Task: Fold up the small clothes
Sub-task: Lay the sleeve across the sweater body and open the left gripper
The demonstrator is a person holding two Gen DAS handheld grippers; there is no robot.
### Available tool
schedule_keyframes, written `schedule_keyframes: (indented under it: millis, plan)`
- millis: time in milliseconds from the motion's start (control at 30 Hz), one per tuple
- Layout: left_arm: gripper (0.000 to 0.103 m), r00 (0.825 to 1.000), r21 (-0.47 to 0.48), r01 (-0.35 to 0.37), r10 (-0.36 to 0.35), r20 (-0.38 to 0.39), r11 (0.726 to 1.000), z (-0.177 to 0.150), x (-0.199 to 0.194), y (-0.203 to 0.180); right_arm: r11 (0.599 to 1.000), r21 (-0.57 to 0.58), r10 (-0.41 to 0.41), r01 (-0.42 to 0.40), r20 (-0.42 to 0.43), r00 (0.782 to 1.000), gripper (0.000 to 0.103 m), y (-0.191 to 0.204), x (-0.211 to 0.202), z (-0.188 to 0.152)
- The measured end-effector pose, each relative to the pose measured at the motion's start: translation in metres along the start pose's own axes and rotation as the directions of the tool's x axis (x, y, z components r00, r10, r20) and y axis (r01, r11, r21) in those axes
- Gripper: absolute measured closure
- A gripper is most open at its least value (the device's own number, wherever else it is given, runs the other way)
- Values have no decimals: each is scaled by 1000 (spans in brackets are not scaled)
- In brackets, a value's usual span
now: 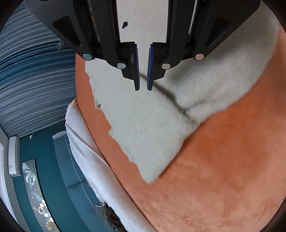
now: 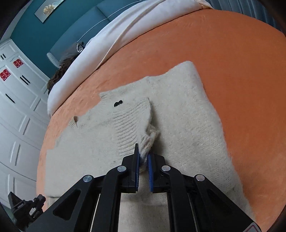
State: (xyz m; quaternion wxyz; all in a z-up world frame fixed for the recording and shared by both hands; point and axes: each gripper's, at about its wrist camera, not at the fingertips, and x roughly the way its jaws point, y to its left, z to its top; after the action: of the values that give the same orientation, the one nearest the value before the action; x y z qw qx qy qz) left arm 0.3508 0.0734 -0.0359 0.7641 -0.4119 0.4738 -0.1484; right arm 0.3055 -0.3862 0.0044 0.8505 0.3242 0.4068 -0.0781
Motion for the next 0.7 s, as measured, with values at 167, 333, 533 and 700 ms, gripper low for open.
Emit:
schedule_keyframes:
  millis: [167, 333, 533, 700]
  plan:
    - [97, 998, -53, -39, 41, 49, 998, 13, 24, 3, 999, -17, 50, -50, 46, 998, 95, 14, -14, 9]
    - [101, 963, 8, -183, 177, 201, 983, 42, 13, 3, 986, -161, -31, 39, 54, 998, 95, 24, -18, 9]
    - [103, 961, -3, -198, 195, 197, 980, 47, -1, 26, 971, -211, -112, 114, 19, 993, 89, 18, -3, -5]
    - [80, 989, 21, -81, 78, 122, 997, 20, -21, 11, 982, -165, -87, 87, 10, 996, 81, 5, -12, -14]
